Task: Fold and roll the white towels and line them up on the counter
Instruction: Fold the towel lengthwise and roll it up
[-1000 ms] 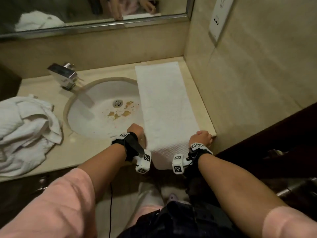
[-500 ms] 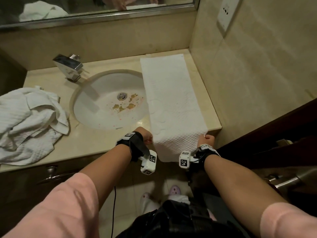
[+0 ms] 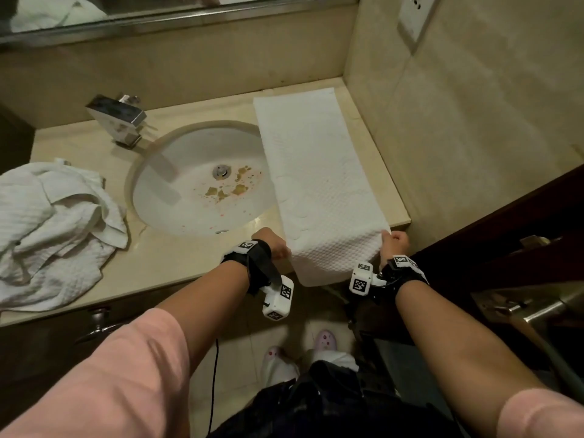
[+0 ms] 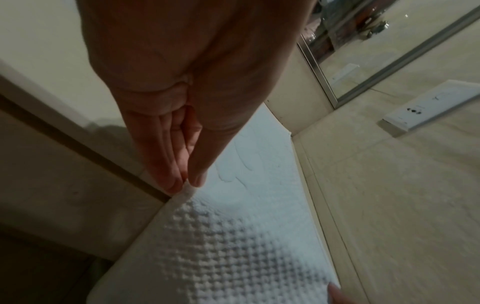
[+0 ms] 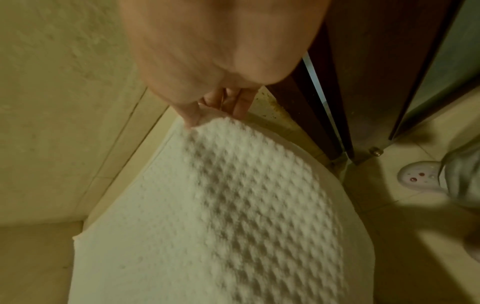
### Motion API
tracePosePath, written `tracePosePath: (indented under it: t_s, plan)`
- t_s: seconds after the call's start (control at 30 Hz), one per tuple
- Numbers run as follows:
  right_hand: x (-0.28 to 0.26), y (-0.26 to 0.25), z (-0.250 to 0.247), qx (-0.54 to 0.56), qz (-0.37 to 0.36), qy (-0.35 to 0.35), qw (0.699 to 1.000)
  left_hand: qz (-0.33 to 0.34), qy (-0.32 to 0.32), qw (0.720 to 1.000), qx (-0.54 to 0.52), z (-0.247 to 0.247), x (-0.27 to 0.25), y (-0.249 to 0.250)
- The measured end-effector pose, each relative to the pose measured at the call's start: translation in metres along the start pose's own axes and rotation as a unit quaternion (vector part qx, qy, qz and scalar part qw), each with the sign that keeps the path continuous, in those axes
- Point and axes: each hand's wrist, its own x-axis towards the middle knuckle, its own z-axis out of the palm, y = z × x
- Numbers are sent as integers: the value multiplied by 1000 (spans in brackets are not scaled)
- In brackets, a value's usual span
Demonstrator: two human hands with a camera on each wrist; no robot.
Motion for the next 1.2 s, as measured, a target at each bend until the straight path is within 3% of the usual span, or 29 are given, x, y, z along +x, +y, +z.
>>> tracePosePath:
  t_s: [0.13, 0.4, 0.6, 0.87, 0.97, 1.07, 1.2]
  plan:
    - [1, 0, 0, 1, -9, 20, 1000, 6, 14, 1000, 8, 1, -8, 3]
    - [7, 0, -1, -48, 30, -6, 998, 12, 43, 998, 33, 4, -6, 5]
    - [14, 2, 7, -73, 55, -30, 995, 27, 17, 994, 101, 8, -6, 12]
    - [8, -5, 0, -120, 92, -105, 983, 19, -18, 993, 116, 19, -9, -21]
    - [6, -1, -6, -183, 110, -134, 968, -17, -88, 996, -3, 29, -5, -38]
    - [2, 3, -11, -223, 103, -146, 958, -44, -155, 965, -206, 41, 4, -45]
    - [-2, 6, -18, -318, 63, -155, 933, -44, -171, 944, -278, 53, 8, -43]
